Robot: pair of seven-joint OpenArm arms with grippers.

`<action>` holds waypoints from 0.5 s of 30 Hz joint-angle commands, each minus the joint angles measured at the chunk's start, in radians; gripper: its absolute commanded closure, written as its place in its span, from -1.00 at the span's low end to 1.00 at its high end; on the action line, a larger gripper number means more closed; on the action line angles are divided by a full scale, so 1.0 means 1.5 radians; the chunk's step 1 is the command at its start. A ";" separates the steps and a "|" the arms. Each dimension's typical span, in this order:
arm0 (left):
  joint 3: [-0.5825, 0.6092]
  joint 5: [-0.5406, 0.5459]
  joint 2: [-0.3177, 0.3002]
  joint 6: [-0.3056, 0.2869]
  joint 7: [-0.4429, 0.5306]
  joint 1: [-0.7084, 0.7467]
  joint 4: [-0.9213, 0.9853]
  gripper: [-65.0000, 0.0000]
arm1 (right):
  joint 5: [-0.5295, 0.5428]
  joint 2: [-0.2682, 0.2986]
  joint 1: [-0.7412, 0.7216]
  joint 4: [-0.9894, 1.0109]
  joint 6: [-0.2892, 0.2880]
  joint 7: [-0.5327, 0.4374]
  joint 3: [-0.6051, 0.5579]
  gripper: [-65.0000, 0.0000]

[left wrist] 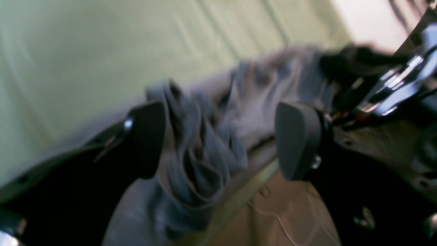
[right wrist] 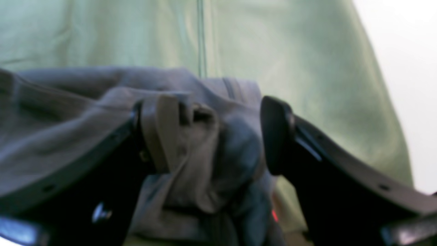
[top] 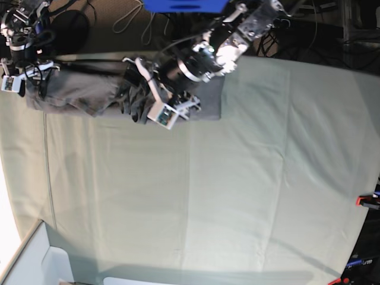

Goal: Layout the t-shirt on the table in an organized manner, then fold the t-shirt properly
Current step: 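Fold the strip end with the left gripper toward the right gripper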

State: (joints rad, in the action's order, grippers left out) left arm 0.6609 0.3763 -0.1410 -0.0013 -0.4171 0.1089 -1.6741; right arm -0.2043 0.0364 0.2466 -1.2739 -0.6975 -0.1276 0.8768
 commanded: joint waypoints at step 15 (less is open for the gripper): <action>-0.364 0.142 -0.069 -0.006 0.011 0.056 -0.023 -0.50 | 0.006 0.047 -0.007 0.072 0.000 -0.013 -0.025 -0.17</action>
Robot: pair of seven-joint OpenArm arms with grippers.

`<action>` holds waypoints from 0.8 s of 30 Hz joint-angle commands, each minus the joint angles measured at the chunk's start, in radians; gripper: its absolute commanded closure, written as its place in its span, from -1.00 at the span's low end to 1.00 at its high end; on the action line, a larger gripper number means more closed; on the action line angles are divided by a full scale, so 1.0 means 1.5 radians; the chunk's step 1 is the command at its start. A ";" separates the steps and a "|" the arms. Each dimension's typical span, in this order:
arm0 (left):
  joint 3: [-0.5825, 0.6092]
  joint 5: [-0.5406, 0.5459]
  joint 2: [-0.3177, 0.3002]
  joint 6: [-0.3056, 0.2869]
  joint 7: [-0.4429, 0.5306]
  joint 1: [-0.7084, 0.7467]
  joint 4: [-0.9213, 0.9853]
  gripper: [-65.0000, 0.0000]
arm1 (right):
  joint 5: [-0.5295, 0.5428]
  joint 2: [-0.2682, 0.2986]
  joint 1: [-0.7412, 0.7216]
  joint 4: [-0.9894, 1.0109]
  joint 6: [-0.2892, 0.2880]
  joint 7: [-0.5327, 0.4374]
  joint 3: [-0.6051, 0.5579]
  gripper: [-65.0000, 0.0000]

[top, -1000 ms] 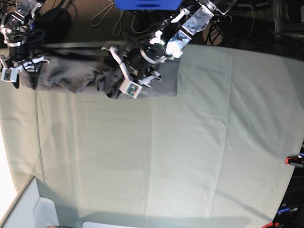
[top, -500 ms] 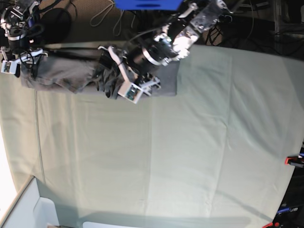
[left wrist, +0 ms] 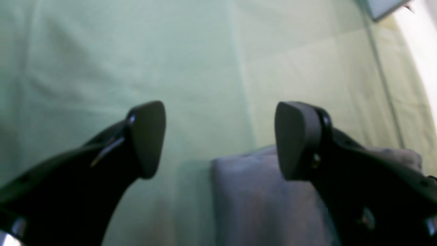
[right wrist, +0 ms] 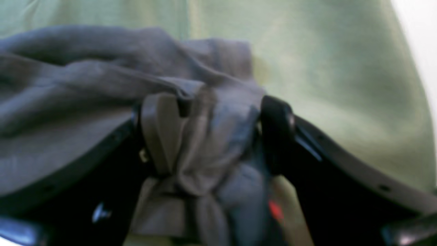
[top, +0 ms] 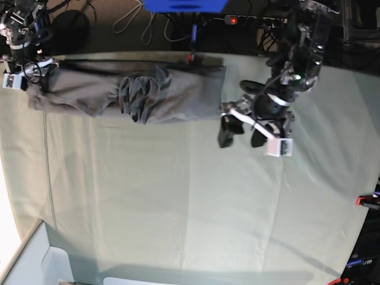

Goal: Layout the t-shirt on the table in an organized manner, then fold the t-shirt properly
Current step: 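Fold the strip end with the left gripper toward the right gripper, then fold the other strip end with the right gripper toward the middle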

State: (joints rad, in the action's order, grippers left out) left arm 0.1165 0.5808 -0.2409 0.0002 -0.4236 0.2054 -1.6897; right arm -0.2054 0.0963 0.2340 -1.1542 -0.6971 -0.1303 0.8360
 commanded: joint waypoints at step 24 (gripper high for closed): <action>-0.182 0.006 -0.015 -0.007 0.014 0.035 -0.003 -0.50 | 0.011 -0.087 0.015 -0.215 -0.001 -0.011 -0.022 1.00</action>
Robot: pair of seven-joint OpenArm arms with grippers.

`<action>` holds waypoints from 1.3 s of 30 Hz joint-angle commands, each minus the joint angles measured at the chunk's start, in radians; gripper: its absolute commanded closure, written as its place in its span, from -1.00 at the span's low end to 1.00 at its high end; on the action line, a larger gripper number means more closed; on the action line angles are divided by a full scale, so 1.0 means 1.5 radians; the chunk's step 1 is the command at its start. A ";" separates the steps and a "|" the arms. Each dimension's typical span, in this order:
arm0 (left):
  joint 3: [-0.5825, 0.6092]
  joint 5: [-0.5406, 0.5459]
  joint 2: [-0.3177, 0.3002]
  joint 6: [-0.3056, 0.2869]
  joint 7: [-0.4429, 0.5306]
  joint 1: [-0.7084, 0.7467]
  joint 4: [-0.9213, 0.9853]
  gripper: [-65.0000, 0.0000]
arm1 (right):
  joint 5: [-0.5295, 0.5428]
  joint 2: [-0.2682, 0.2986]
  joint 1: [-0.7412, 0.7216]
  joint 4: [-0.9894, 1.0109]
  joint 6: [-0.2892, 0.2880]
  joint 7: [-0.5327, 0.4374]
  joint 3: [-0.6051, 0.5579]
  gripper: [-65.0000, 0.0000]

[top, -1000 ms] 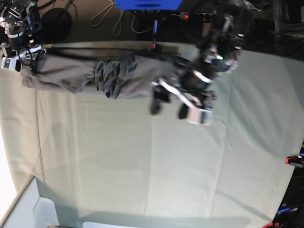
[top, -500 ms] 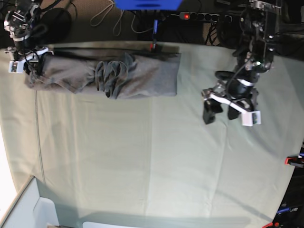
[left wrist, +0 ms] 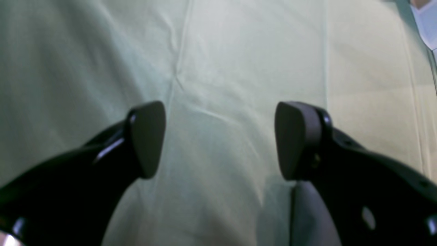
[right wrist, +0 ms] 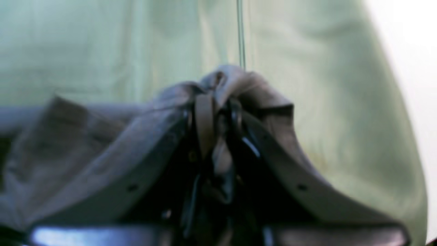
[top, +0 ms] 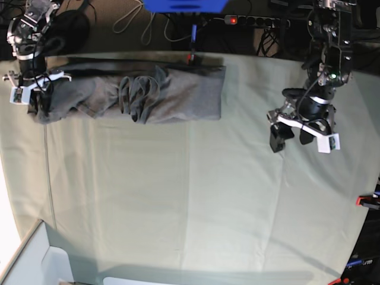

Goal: Layout the t-shirt on the table in an organized manner, then fold the t-shirt properly
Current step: 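Fold the other strip end with the right gripper toward the middle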

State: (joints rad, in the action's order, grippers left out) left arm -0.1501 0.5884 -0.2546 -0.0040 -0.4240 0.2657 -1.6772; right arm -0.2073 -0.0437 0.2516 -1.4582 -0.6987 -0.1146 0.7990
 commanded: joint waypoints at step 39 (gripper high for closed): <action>-0.245 0.000 -0.007 -0.006 0.014 0.070 0.003 -0.51 | 0.007 -0.076 0.209 -0.332 0.000 0.055 -0.475 1.00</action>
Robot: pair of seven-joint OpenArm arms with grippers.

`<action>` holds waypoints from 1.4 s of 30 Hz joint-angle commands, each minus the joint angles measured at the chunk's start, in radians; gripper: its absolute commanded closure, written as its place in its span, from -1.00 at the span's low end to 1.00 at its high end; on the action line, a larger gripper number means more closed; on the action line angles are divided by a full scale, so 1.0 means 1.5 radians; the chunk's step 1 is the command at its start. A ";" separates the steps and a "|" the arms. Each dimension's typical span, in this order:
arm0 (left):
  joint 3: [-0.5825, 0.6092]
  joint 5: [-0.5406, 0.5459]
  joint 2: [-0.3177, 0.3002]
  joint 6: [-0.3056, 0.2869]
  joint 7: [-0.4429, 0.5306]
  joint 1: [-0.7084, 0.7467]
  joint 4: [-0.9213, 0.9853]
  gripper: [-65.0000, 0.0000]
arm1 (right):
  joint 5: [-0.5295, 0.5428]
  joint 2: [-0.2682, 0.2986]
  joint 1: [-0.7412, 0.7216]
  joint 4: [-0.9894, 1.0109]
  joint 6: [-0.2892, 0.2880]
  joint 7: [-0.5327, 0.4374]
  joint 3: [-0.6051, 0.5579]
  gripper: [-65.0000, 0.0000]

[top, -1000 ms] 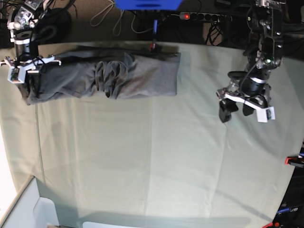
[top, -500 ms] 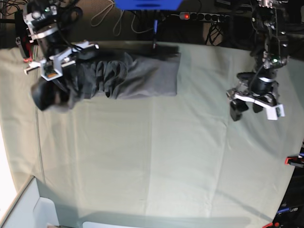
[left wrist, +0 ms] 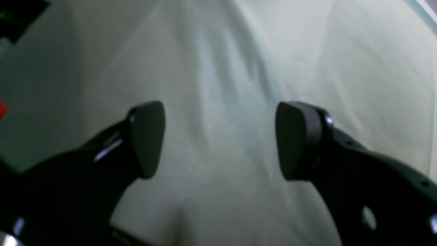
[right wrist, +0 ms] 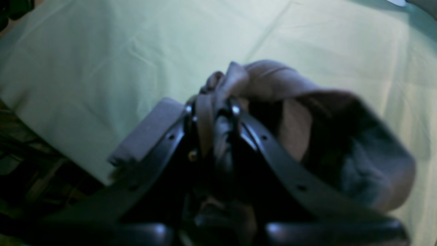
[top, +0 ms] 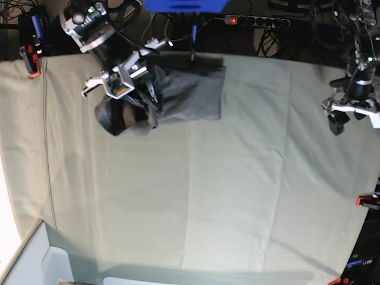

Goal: Layout the t-shirt on the table in an organized manner, then fold the t-shirt properly
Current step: 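Fold the other strip end with the right gripper toward the middle, then press and tuck the folded end onto the bundle with the right gripper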

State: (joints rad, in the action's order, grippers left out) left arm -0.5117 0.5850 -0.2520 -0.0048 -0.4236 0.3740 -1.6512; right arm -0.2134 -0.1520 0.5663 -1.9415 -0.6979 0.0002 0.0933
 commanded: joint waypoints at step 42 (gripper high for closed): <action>-0.044 0.003 -0.007 -0.006 0.014 0.034 -0.013 -0.51 | 0.011 -0.003 -0.164 0.220 0.000 -0.026 -0.138 0.33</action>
State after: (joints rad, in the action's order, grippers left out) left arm -0.5732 0.5884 -0.2493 -0.0074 -0.4221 0.4263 -1.6566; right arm -0.2234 -0.1497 0.3264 -1.5875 -0.6983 0.0002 -0.1081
